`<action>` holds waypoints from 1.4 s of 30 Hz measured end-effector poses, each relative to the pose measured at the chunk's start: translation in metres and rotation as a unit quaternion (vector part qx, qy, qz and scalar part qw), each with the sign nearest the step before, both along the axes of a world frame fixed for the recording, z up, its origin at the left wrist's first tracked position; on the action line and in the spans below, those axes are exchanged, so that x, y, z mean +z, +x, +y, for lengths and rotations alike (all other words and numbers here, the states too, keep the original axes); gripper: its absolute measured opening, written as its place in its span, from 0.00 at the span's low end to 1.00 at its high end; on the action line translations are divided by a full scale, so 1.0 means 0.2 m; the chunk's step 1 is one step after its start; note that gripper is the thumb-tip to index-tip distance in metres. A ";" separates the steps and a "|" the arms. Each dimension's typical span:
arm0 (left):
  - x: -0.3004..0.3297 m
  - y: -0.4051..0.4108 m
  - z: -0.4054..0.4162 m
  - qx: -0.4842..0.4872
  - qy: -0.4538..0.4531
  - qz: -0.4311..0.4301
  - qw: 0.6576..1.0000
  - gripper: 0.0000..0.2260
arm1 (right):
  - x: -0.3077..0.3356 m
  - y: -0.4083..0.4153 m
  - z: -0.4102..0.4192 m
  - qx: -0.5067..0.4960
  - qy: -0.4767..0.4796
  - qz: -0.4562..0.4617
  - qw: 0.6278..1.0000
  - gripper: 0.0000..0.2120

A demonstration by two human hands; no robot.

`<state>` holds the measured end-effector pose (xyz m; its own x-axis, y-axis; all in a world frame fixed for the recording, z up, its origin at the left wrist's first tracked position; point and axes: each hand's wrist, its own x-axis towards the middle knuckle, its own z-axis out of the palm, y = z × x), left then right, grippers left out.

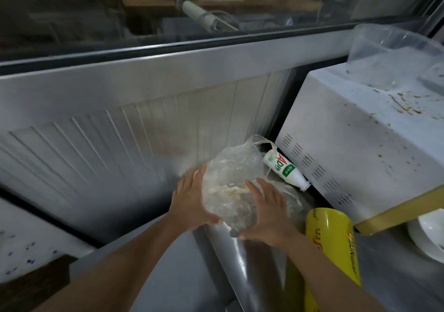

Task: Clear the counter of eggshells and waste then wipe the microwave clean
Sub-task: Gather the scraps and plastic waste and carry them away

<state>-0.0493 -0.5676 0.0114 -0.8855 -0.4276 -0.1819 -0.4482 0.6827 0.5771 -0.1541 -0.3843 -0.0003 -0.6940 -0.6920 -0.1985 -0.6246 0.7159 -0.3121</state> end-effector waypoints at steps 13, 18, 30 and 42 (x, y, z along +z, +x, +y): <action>-0.13 -0.13 0.03 -0.035 -0.020 0.026 0.999 0.44 | -0.07 -0.04 -0.06 -0.050 -0.228 -0.038 0.972 0.27; -0.15 -0.19 0.07 -0.026 -0.084 0.045 0.995 0.32 | -0.06 -0.06 -0.08 -0.072 -0.243 -0.051 0.966 0.24; -0.20 -0.28 0.13 -0.017 -0.196 0.008 0.980 0.15 | -0.05 -0.07 -0.02 -0.065 -0.232 -0.022 0.970 0.23; -0.03 -0.23 0.05 0.063 -0.247 0.050 0.966 0.14 | 0.09 -0.21 0.13 -0.148 -0.277 0.020 0.949 0.30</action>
